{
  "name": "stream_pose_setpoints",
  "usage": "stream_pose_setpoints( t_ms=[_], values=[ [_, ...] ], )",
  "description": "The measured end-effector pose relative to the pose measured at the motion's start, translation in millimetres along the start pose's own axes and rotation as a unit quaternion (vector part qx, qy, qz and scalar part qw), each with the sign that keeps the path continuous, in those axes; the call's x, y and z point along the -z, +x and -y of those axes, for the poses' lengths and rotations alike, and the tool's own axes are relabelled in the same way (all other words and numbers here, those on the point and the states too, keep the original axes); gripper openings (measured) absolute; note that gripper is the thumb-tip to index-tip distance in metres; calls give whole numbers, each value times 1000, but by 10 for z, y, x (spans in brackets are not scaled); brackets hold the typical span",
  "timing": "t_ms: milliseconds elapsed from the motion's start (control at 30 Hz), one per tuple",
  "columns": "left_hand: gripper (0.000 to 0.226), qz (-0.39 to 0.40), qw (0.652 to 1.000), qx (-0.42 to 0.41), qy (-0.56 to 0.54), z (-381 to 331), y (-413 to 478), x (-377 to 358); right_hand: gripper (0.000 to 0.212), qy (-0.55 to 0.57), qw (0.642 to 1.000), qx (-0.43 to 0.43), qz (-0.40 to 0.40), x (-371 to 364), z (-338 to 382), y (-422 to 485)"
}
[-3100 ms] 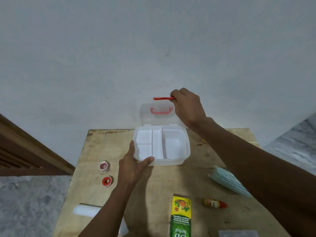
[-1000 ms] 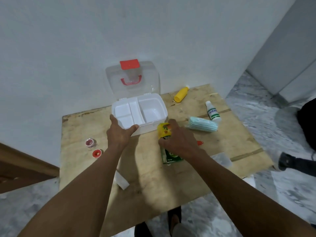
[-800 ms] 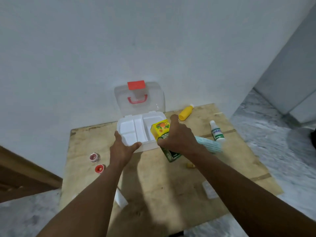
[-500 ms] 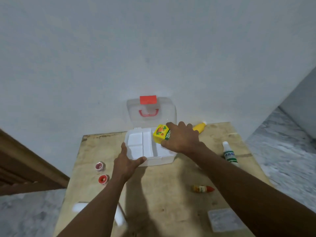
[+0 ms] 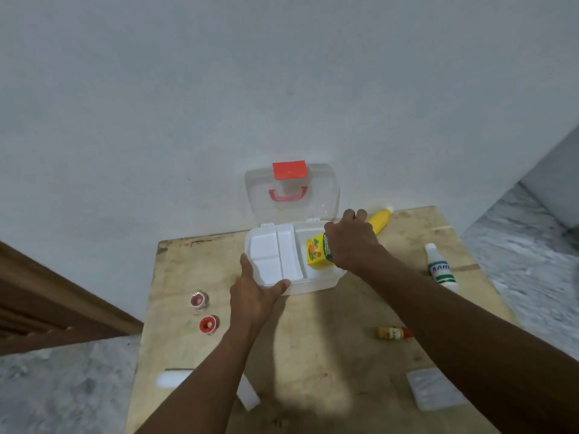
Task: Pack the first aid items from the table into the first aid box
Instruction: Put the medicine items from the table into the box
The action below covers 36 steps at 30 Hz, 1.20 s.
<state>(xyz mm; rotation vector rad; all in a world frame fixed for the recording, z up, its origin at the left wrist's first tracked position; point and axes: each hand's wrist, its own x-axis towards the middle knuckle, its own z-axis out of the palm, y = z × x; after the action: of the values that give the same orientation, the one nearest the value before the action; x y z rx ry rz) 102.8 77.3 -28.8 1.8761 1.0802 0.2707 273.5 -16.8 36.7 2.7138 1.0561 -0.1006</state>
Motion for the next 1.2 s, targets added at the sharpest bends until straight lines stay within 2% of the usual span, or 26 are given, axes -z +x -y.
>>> stream_pose_setpoints(
  t_ms=[267,433,567,733,867,1067,1200],
  values=[
    [107,-2,1000,-14,1,91,-16,-5,60,104,993,-10,52,-289,294,-24],
    [107,-16,1000,-13,8,106,34,-29,55,182,980,5,75,-414,320,45],
    [106,-17,1000,-10,18,136,70,-29,59,249,964,6,96,-483,373,135],
    [100,-21,999,-18,28,143,69,-61,65,302,949,7,86,-573,422,281],
    [99,-20,999,-18,24,138,100,-51,53,322,943,9,80,-633,414,401],
    [95,-23,999,-22,14,181,99,-62,54,324,941,35,89,-673,404,476],
    [107,-13,1000,-13,15,173,113,-45,52,321,941,34,101,-654,389,516]
  ],
)
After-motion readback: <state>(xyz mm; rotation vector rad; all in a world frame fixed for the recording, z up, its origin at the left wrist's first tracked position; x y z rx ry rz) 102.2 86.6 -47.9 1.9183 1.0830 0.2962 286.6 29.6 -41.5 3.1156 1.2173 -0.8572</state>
